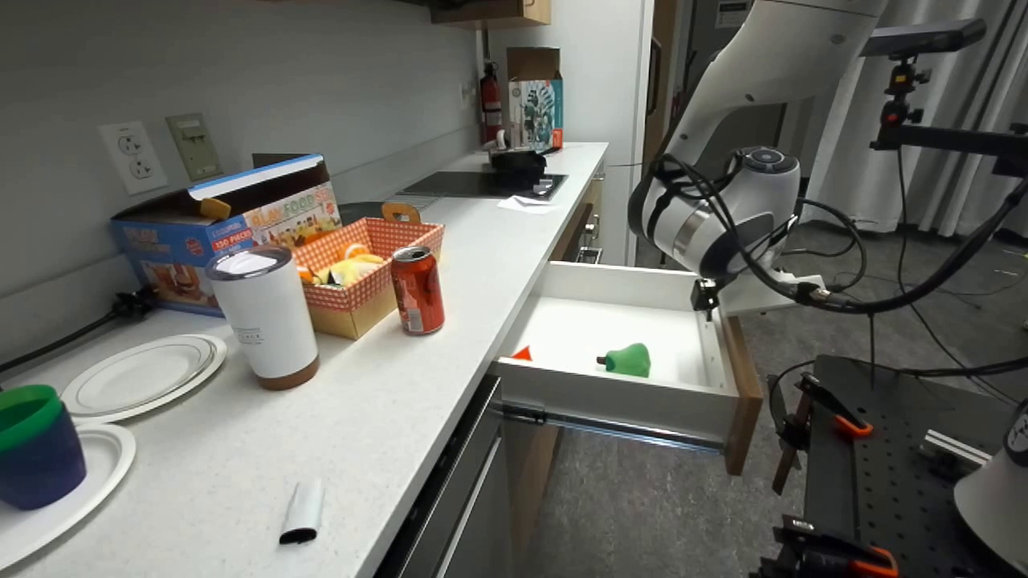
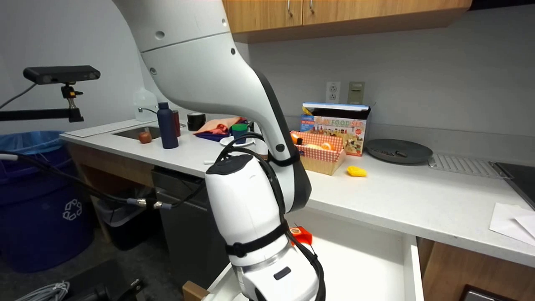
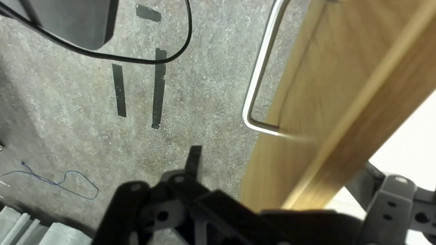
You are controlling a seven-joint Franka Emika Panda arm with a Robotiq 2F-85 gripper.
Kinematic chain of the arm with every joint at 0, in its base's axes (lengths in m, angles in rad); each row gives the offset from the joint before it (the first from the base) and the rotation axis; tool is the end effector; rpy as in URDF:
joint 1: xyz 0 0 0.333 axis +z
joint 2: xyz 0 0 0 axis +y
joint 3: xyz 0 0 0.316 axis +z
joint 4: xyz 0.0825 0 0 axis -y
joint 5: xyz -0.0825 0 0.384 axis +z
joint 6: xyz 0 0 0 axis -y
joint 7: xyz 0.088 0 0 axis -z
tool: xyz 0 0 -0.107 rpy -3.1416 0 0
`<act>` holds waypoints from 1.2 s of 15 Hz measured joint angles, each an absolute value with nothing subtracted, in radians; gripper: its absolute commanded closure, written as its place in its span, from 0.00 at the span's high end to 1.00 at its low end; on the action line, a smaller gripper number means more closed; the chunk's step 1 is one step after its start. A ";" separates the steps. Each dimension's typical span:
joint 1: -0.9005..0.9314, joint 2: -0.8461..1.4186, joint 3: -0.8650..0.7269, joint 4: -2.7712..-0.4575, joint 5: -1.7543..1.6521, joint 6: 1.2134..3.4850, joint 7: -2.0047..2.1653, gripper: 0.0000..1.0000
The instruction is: Open the cupboard drawer
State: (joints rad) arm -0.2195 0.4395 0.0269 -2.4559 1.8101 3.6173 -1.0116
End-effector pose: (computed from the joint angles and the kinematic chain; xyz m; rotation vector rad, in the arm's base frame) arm 0.3363 -0.1906 0.1697 2.3615 -1.3713 0.3558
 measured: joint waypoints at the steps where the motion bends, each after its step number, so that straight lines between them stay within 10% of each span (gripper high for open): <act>1: -0.222 0.420 0.048 -2.459 1.857 3.643 -1.071 1.00; 18: -0.191 -0.025 0.206 -2.499 2.524 3.689 -2.056 1.00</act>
